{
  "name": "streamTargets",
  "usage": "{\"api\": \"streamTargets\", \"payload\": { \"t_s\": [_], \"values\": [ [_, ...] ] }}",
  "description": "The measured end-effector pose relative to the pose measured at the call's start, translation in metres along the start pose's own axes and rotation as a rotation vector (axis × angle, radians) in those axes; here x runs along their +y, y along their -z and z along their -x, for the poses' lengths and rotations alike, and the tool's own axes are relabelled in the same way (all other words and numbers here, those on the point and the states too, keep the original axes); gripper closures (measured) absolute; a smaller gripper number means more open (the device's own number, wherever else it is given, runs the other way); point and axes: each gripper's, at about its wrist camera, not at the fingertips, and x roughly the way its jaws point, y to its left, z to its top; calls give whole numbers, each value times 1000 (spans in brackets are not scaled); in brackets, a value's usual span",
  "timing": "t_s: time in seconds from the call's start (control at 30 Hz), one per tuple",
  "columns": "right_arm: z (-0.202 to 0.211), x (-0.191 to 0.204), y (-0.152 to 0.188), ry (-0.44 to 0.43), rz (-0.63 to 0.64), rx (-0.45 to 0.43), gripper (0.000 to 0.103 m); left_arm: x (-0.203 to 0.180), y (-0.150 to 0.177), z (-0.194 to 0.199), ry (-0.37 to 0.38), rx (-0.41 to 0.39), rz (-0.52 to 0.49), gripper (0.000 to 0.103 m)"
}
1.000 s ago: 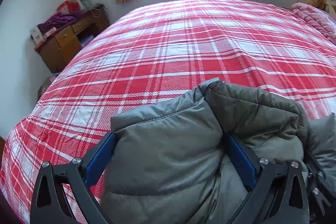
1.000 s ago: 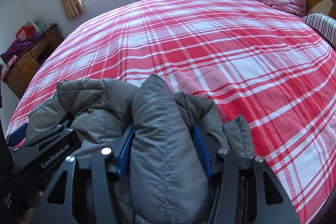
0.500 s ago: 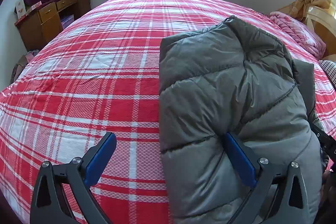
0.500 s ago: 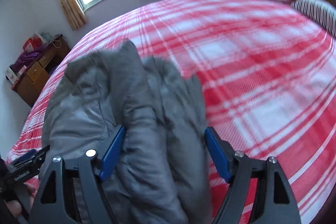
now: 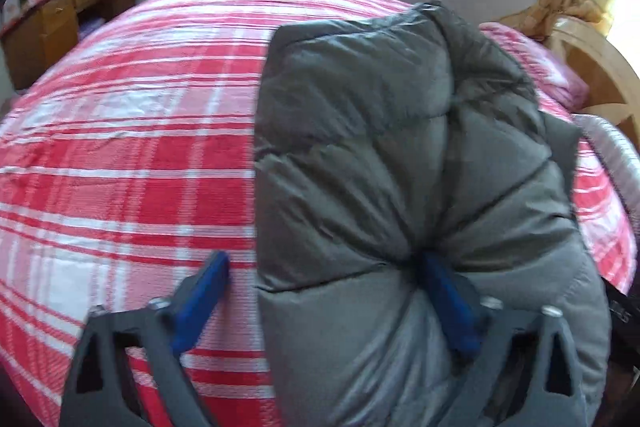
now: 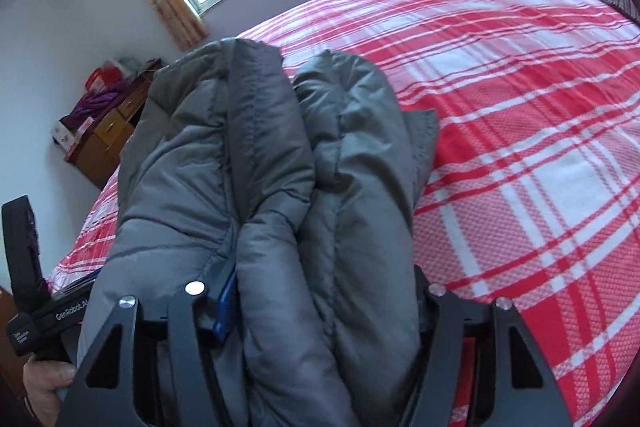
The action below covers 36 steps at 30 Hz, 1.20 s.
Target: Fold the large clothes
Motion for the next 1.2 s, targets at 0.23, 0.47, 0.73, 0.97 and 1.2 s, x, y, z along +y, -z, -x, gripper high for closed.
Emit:
{"api": "streamTargets", "payload": {
  "t_s": [0.23, 0.47, 0.73, 0.97, 1.2],
  "values": [
    [4, -4, -1, -114, -20, -5, 79, -43, 4, 34, -52, -77, -190, 86],
    [45, 22, 10, -231, -19, -90, 83, -27, 11, 123, -86, -227, -226, 87],
    [67, 104, 11, -381, 61, -119, 83, 39, 20, 196, -154, -296, -166, 88],
    [53, 179, 16, -459, 138, -86, 83, 109, 34, 235, -223, -313, -67, 89],
    [28, 233, 24, -501, 214, -31, 83, 164, 53, 252, -276, -310, -12, 90]
  ]
}}
